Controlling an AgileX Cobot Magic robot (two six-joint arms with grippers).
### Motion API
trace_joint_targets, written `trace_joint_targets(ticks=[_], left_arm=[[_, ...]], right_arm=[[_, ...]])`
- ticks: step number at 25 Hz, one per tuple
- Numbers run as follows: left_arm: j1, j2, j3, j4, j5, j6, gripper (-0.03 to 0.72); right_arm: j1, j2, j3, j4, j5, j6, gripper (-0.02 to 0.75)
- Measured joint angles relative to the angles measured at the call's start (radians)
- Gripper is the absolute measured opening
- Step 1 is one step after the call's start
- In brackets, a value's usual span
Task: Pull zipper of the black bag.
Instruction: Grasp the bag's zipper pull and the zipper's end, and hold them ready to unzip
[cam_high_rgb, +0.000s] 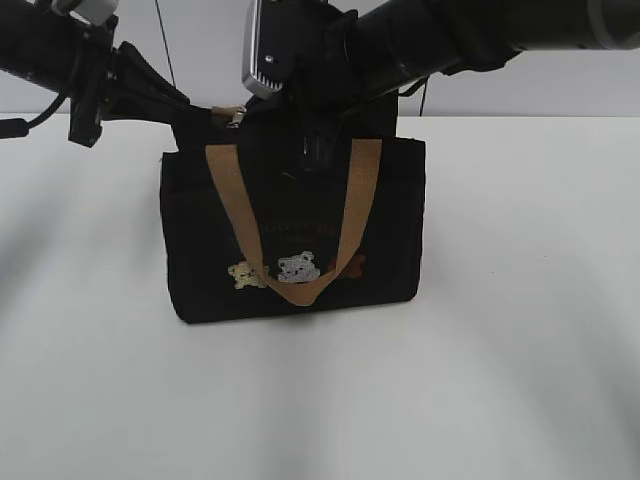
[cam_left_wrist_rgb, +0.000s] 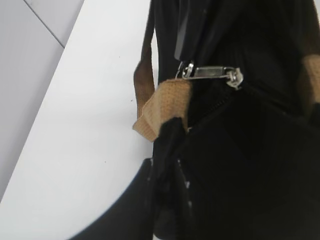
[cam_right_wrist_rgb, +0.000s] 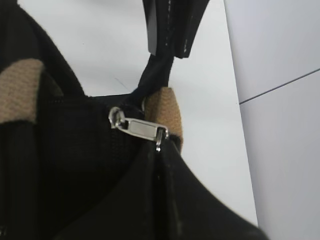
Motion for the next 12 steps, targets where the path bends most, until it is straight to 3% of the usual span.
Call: trace_joint_targets(ticks=[12], left_arm=[[0.0, -0.001, -0.002, -0.009, 0.022, 0.0, 0.048]], right_arm=[[-0.011, -0.045, 0.003, -0.025, 0.03, 0.014, -0.015]])
